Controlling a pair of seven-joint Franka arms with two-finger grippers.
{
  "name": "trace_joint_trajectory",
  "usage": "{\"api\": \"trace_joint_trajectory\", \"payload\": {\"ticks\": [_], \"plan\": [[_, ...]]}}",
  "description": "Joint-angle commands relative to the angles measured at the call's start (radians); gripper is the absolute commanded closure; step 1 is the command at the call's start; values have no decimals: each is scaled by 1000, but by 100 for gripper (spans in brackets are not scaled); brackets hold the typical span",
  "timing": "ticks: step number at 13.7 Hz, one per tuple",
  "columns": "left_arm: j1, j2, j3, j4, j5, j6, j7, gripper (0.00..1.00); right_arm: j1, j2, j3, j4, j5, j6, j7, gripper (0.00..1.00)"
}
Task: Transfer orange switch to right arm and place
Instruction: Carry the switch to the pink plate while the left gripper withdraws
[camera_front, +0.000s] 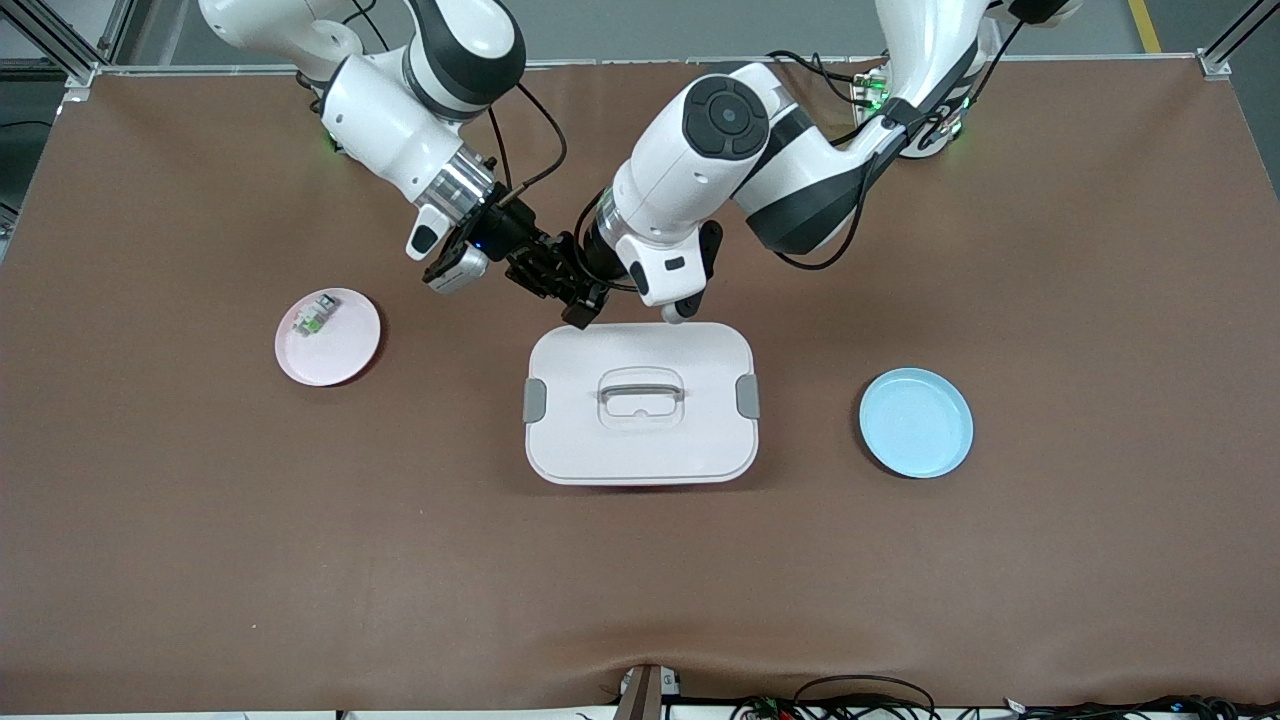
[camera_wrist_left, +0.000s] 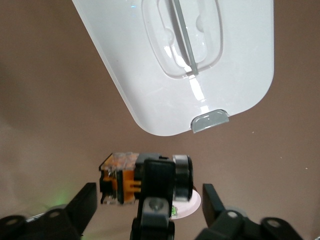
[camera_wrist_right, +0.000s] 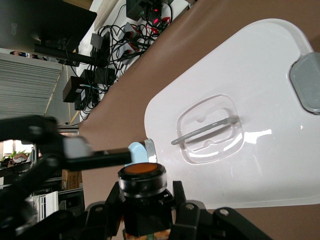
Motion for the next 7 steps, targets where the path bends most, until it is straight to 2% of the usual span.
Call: {"api": "trace_joint_trajectory", "payload": {"ticks": [1,3,7], "plan": [[23,-44,4,-2,-11,-52,49,0,-1,14,-6,22,10,-18,1,100],[55,-77,9,-2,-5,-100,112,0,-16,14,-8,20,-42,-41,0,100],[169,-143,18,-5,21,-218,345,0,-68,11,-12,13,-279,-157,0,100]]}}
